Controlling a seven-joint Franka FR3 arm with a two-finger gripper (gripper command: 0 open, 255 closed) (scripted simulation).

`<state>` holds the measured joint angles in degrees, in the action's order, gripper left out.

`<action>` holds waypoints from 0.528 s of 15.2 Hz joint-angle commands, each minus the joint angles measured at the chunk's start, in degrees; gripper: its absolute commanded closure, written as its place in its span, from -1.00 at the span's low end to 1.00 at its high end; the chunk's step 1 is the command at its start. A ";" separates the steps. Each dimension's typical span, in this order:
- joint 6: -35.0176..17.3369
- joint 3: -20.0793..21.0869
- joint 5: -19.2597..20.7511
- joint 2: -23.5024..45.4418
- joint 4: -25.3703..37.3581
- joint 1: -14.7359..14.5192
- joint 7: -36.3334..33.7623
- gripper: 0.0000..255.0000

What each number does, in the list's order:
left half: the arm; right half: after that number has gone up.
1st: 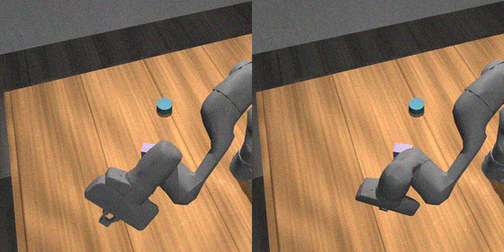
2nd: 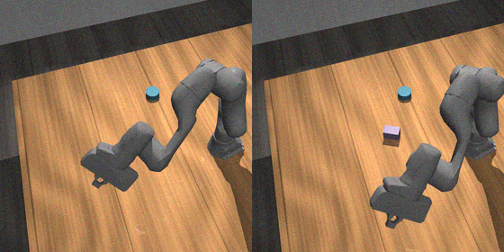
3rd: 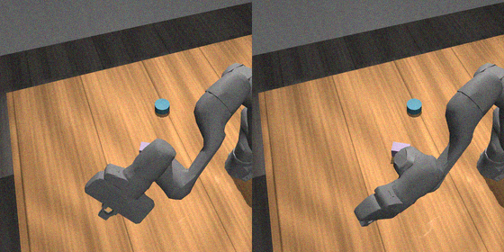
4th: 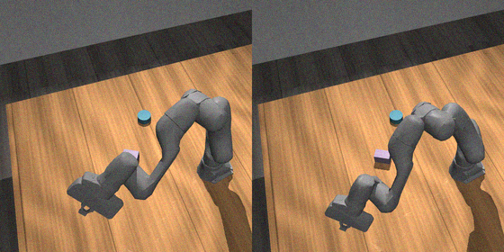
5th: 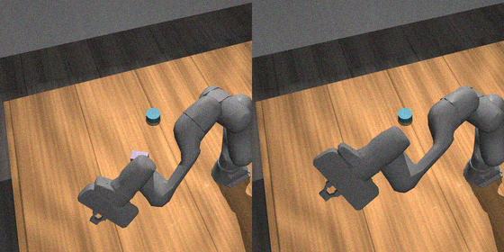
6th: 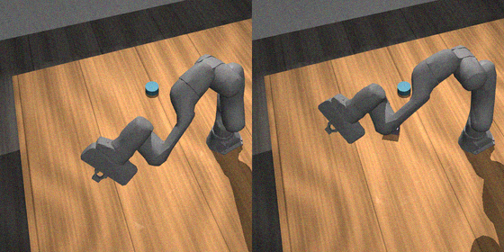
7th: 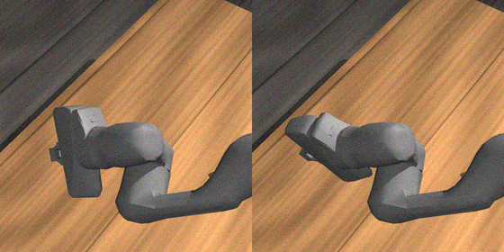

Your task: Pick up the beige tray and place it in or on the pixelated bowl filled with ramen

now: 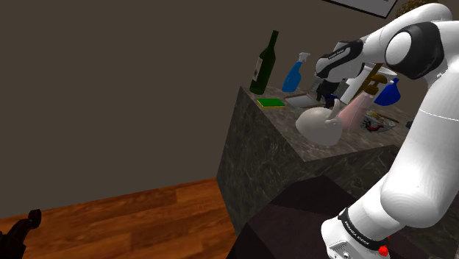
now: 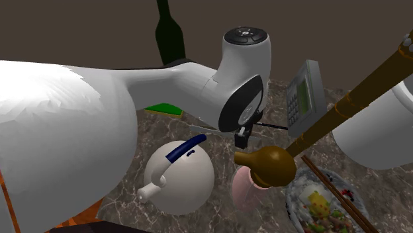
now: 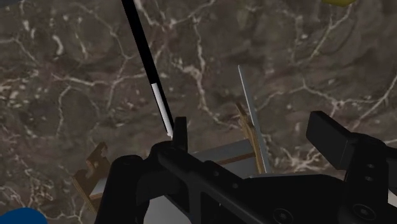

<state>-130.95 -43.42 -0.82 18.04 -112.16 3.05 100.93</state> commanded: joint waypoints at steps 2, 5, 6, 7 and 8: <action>-0.25 0.06 -0.13 0.14 -0.10 0.09 0.08 -1.00; -0.25 0.06 -0.13 0.14 -0.10 0.09 0.08 -1.00; -0.24 0.05 -0.12 0.13 -0.10 0.08 0.07 -1.00; -0.24 0.05 -0.12 0.13 -0.10 0.08 0.07 1.00; -0.24 0.05 -0.12 0.13 -0.10 0.08 0.07 1.00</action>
<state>-131.19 -43.37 -0.94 18.18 -112.26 3.13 101.01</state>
